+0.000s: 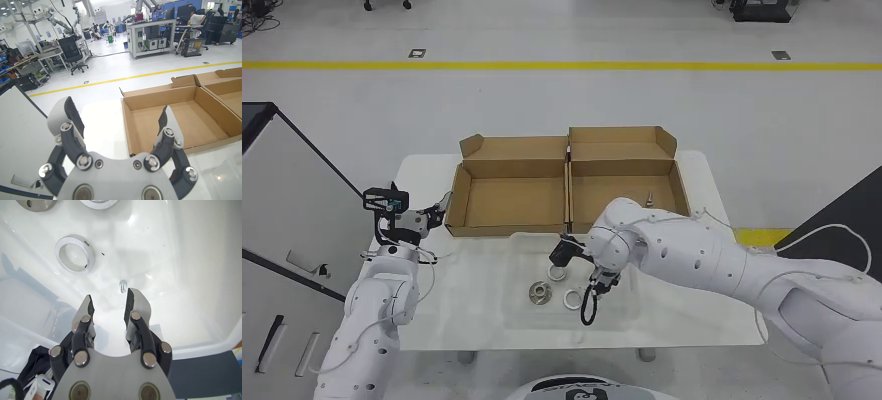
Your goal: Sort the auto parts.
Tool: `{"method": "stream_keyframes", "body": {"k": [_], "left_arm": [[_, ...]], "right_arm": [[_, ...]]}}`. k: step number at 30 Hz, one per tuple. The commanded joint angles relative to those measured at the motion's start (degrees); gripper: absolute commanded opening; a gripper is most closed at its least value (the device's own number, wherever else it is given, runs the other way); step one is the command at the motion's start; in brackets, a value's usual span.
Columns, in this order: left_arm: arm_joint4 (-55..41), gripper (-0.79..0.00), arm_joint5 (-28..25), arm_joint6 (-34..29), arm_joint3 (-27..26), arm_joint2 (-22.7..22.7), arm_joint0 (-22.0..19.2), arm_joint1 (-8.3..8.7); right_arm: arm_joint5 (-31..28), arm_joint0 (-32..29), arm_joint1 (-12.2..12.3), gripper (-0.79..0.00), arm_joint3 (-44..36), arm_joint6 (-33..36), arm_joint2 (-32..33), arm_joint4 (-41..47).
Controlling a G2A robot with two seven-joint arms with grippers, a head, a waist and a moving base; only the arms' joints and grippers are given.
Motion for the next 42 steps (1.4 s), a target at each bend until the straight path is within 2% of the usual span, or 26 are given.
{"method": "stream_keyframes", "body": {"k": [1, 14, 23, 26, 29, 35, 42], "left_arm": [[0.0, 0.0, 0.0, 0.0, 0.0, 0.0, 0.0, 0.0], [0.0, 0.0, 0.0, 0.0, 0.0, 0.0, 0.0, 0.0], [0.0, 0.0, 0.0, 0.0, 0.0, 0.0, 0.0, 0.0], [0.0, 0.0, 0.0, 0.0, 0.0, 0.0, 0.0, 0.0], [0.0, 0.0, 0.0, 0.0, 0.0, 0.0, 0.0, 0.0], [0.0, 0.0, 0.0, 0.0, 0.0, 0.0, 0.0, 0.0], [0.0, 0.0, 0.0, 0.0, 0.0, 0.0, 0.0, 0.0]], "right_arm": [[0.5, -0.1, -0.3, -0.419, 0.5, 0.4, -0.2, -0.8], [0.7, -1.2, -1.4, -0.471, 2.9, 0.4, -0.3, -2.1], [0.9, -1.6, -1.7, -0.539, 4.0, 0.4, -0.3, -2.7], [1.1, -1.8, -1.8, -0.631, 4.4, 0.4, -0.3, -3.1], [1.4, -1.9, -1.9, -0.785, 4.7, 0.4, -0.3, -3.3], [2.7, 0.0, -1.2, -0.785, 3.3, 0.4, -0.3, -1.7], [5.1, 4.7, 1.6, -0.785, -4.6, 0.4, 0.0, 3.2]]}}
